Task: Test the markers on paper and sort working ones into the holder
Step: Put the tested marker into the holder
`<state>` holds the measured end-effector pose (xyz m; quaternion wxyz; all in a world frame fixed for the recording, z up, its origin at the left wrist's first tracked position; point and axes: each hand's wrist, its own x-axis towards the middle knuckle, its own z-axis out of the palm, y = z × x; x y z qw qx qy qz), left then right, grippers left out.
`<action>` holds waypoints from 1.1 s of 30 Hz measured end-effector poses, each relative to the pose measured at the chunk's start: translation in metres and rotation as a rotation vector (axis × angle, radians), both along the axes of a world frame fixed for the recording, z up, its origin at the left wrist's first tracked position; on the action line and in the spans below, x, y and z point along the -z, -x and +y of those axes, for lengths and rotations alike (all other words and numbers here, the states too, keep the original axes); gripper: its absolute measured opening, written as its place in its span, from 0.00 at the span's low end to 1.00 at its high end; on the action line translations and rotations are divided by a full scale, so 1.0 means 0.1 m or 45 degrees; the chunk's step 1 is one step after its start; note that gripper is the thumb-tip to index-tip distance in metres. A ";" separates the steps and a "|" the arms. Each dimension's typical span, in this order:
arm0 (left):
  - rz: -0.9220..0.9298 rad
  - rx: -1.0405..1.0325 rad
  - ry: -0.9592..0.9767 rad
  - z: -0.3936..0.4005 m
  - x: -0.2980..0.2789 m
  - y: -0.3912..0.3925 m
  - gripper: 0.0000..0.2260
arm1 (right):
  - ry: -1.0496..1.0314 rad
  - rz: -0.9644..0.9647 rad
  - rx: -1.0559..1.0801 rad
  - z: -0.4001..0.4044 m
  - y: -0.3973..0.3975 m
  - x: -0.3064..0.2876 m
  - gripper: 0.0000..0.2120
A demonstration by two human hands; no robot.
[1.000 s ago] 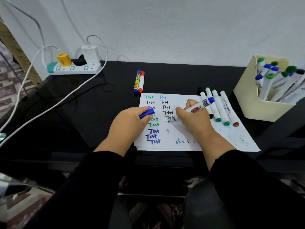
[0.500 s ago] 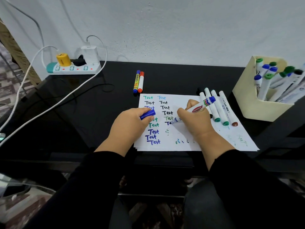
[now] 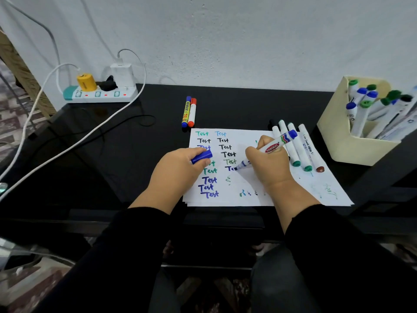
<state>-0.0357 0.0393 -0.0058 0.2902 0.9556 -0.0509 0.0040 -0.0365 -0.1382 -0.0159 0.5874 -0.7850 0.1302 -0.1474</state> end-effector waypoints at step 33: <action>0.205 0.226 0.448 -0.12 -0.12 0.11 0.16 | -0.516 -0.081 -0.204 0.13 0.06 -0.15 0.20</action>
